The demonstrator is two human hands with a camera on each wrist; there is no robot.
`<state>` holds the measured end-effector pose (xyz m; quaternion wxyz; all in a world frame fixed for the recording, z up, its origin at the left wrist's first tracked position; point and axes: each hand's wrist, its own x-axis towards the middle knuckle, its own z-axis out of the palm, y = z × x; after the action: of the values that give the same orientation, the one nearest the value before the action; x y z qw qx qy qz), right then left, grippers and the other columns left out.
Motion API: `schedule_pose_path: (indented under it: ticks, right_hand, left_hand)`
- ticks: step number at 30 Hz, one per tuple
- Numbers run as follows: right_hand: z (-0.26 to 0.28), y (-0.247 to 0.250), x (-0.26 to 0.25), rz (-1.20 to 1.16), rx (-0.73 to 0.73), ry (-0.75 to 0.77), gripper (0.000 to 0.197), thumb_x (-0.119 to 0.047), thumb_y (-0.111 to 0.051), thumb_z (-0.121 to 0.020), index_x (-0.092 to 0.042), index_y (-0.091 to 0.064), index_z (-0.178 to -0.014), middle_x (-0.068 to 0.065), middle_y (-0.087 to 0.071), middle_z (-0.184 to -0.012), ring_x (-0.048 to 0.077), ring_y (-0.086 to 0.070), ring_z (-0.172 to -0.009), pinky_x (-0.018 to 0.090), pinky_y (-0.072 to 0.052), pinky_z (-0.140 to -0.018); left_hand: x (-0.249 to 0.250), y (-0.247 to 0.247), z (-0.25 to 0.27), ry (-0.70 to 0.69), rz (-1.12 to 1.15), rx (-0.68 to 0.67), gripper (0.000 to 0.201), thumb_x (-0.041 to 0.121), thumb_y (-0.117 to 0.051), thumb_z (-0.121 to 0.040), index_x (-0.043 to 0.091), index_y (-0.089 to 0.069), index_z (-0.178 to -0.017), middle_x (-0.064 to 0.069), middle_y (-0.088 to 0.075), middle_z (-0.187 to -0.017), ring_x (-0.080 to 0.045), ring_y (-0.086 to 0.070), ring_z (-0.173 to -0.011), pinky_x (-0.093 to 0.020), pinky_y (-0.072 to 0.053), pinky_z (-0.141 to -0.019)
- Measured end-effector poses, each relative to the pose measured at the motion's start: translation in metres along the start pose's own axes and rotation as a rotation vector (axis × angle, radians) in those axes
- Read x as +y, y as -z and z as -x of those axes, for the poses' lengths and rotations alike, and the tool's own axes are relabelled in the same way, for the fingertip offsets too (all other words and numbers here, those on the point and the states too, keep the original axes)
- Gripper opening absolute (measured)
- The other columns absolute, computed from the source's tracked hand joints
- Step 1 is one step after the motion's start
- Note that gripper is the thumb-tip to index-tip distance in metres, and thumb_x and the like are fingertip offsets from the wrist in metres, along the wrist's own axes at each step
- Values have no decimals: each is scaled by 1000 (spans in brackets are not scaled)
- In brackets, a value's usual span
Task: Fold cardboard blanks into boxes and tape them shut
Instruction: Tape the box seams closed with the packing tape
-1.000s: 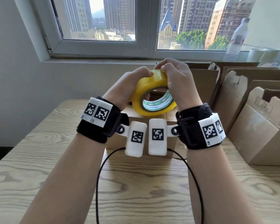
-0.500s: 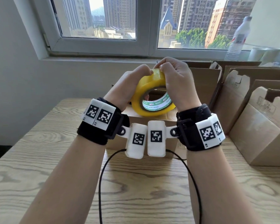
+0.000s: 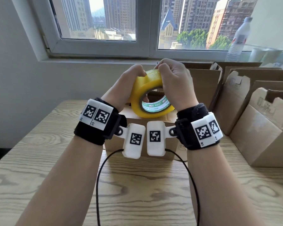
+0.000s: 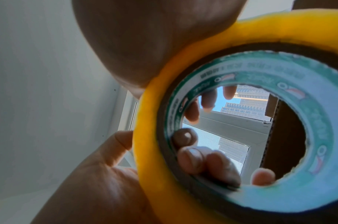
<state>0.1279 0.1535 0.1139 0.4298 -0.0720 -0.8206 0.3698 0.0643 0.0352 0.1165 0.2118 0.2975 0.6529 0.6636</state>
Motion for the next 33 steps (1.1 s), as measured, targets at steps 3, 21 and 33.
schedule_pose_path:
  ticks: [3,21,33]
  right_hand:
    - [-1,1,-1,56,-18,15,31,-33,-36,-81,-9,-53,-72,-3,-43,-57,23,-45,-64,35,-35,-61]
    - [3,-2,-5,155,-40,34,25,-31,-33,-84,-22,-37,-61,-5,-40,-57,11,-40,-59,32,-29,-56]
    - [5,-1,-5,154,-42,16,23,-34,-31,-81,-21,-38,-63,-4,-42,-58,16,-41,-63,32,-28,-56]
  left_hand:
    - [1,0,-4,-83,-62,5,34,36,-52,-91,9,-66,-74,-11,-58,-59,-26,-55,-50,-31,-47,-58]
    - [9,-2,-5,-212,-388,66,54,37,-39,-76,-15,-53,-84,-23,-58,-68,-34,-64,-55,-45,-51,-60]
    - [8,-6,-3,-244,-437,109,32,27,-36,-87,10,-49,-63,-8,-58,-59,-28,-65,-53,-34,-48,-58]
